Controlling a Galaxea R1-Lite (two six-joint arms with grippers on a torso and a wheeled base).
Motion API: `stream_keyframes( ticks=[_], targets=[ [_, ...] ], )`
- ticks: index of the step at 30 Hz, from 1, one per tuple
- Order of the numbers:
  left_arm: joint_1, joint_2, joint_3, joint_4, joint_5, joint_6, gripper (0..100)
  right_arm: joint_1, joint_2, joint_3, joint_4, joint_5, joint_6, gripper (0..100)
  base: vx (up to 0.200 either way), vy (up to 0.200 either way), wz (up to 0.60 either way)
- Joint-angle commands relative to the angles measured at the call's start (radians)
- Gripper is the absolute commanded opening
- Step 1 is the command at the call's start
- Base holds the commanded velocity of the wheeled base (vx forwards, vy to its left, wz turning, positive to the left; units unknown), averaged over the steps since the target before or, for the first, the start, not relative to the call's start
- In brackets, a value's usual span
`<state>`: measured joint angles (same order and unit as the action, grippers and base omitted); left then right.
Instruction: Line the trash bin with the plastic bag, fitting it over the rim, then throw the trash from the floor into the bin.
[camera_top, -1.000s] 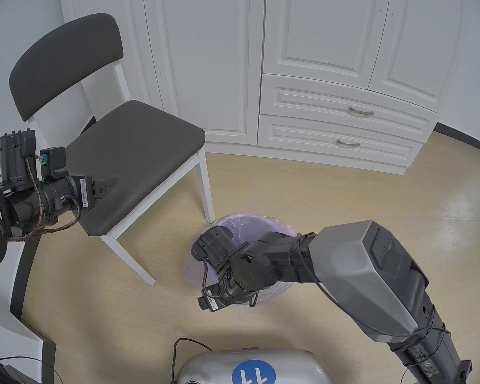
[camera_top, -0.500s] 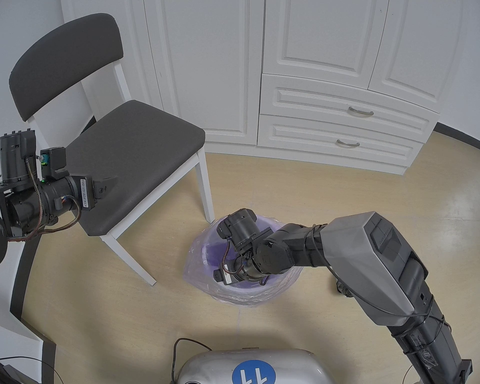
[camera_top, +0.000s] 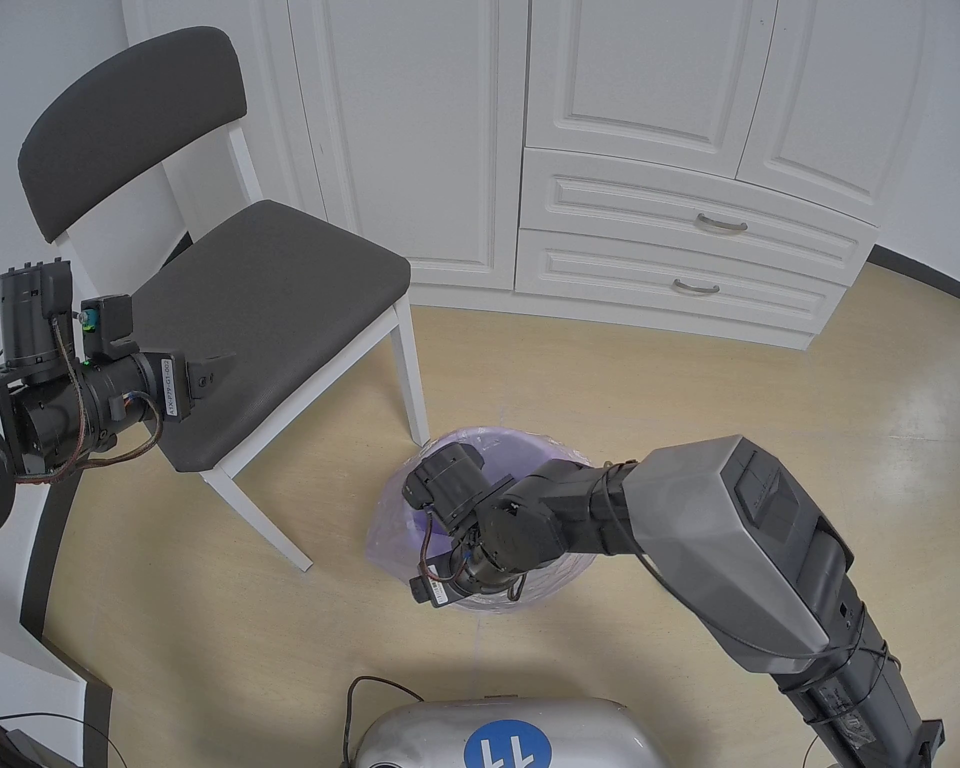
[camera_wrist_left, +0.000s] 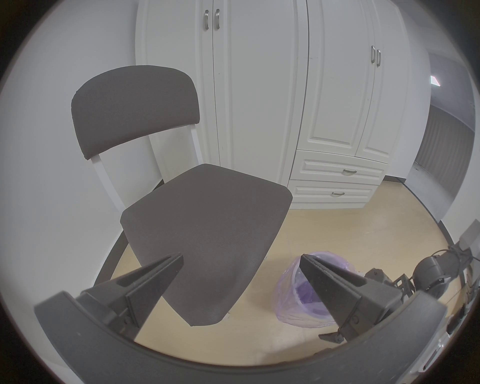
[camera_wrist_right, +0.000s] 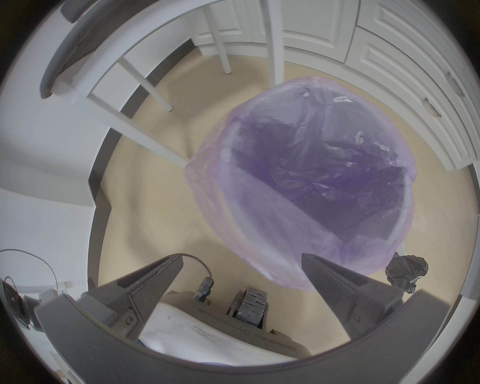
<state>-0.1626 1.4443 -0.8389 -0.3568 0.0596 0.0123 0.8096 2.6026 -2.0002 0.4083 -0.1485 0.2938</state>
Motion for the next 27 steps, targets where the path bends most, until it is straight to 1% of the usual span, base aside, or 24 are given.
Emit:
stream_keyframes(
  ticks=[1,7,15,20,21,24,25,27],
  targets=[
    [0.001,0.001,0.001,-0.001,0.0,0.0,100,0.03,-0.002,0.0,0.001,0.0,0.001,100,0.0,0.0,0.0],
    [0.0,0.001,0.004,-0.001,0.0,0.001,100,0.08,-0.004,0.043,-0.003,0.001,0.001,100,0.0,0.0,0.0],
    [0.001,0.001,0.004,-0.001,0.0,0.001,100,0.083,-0.006,0.041,-0.008,-0.003,0.001,100,0.0,0.0,0.0],
    [0.003,0.002,0.004,-0.001,0.0,0.0,100,0.045,-0.033,0.0,-0.006,-0.011,-0.005,100,0.0,0.0,0.0],
    [0.001,0.005,0.004,-0.001,0.0,0.0,100,0.016,-0.033,0.0,-0.006,-0.011,-0.013,100,0.0,0.0,0.0],
    [0.001,0.005,0.004,-0.001,0.0,0.001,100,-0.007,-0.035,0.0,-0.016,-0.009,-0.021,100,0.0,0.0,0.0],
    [0.001,0.005,0.006,-0.001,0.0,0.001,100,-0.035,-0.029,0.0,-0.019,-0.002,-0.027,100,0.0,0.0,0.0],
    [0.001,0.008,0.004,-0.001,0.0,0.001,100,-0.061,-0.01,0.0,-0.022,0.0,-0.03,100,0.0,0.0,0.0]
  ],
)
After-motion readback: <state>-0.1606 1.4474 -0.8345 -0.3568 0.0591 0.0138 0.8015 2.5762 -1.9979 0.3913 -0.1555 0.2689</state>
